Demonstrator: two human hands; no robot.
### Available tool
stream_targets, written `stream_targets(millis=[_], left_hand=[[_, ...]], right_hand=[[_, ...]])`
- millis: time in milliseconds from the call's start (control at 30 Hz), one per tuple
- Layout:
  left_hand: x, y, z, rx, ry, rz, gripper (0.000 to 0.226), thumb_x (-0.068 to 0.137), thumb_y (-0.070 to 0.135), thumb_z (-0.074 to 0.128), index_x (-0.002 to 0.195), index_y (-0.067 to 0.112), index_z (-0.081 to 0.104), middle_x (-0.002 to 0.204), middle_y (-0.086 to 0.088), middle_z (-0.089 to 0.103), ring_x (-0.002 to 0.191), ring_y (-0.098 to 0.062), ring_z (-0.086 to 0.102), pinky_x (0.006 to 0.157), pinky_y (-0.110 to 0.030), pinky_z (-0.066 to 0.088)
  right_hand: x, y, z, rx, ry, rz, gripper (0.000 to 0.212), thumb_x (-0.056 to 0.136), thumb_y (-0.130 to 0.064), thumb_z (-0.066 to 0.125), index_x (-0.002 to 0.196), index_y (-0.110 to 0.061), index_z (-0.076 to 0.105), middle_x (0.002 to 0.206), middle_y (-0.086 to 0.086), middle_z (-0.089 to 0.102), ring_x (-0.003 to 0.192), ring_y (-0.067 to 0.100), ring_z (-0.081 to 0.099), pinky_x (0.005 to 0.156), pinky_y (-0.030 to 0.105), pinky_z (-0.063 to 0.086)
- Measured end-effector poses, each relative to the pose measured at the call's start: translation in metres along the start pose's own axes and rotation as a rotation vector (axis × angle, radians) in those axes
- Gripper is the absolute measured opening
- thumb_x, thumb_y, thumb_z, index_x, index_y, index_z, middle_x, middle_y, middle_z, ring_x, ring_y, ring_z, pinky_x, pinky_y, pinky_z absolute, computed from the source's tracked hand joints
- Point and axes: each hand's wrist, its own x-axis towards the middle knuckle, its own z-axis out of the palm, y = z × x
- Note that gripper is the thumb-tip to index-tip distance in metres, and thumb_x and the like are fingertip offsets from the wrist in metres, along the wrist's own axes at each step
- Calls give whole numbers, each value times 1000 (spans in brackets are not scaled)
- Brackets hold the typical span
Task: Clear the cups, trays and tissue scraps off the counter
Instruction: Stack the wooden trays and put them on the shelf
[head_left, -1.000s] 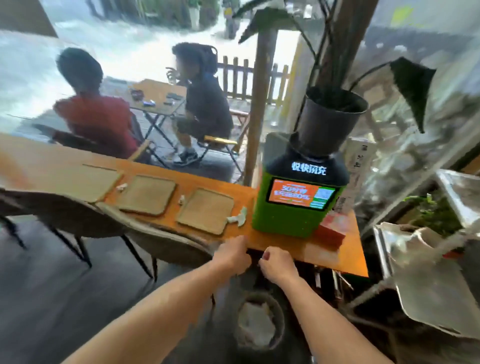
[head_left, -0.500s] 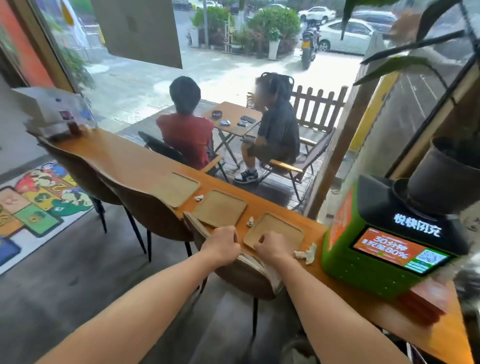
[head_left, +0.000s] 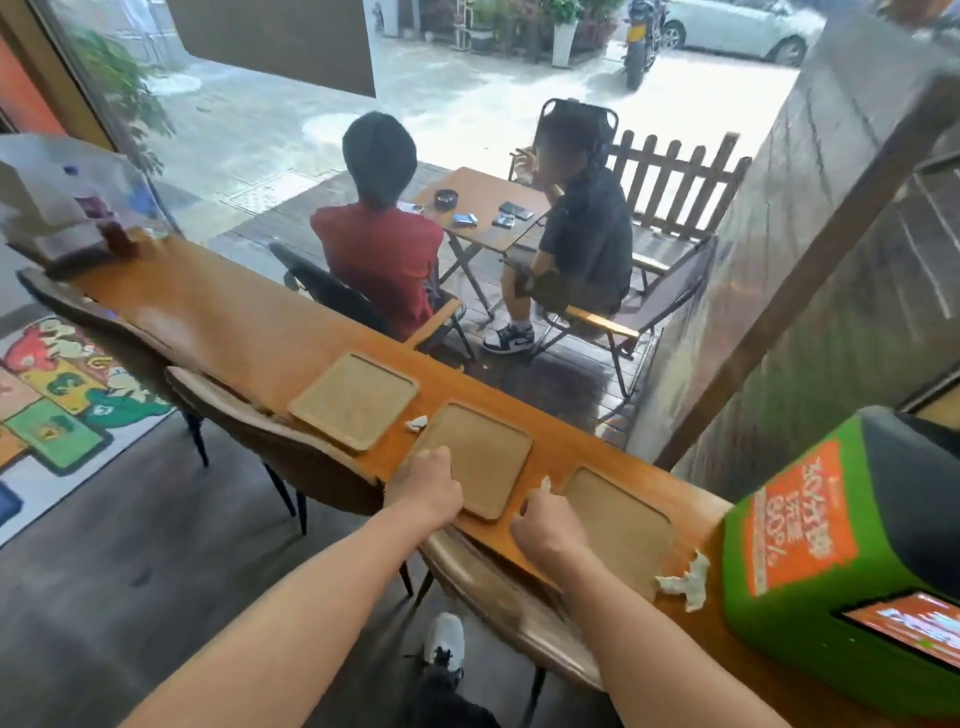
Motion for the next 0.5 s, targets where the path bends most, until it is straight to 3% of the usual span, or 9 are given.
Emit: stream_targets(millis=[67,233,367,500], left_hand=[[34,-10,3,48,-37,-1,13,89,22,48,99,18,55,108,-6,60,100,-28,57,79,-40,53],[111,-34,7,165,-183,-53,26,92,26,52,115,14,55,121,-11,59,113,-33,56,89,-42,49],[164,-53,20,110,-297,-176,56,93,27,55,142,7,39,138,-15,48,125,-36,49,98,-44,45],[189,-64,39,63,-370,-243,65,91,31,57,146,4,33,143,-17,43,131,-37,44,104,-44,41]], right_hand=[[31,-9,7,4,-41,41,17,86,-22,46,89,-14,61,110,10,68,91,32,65,77,39,57],[101,-33,20,72,-150,165,30,88,-25,51,109,-8,64,117,15,67,102,35,64,81,36,55],[138,-45,35,213,-137,411,60,89,-33,55,139,-2,41,142,18,47,124,38,52,100,43,47],[145,-43,59,257,-120,553,60,89,-32,55,140,-4,40,146,17,40,132,36,43,107,39,37]])
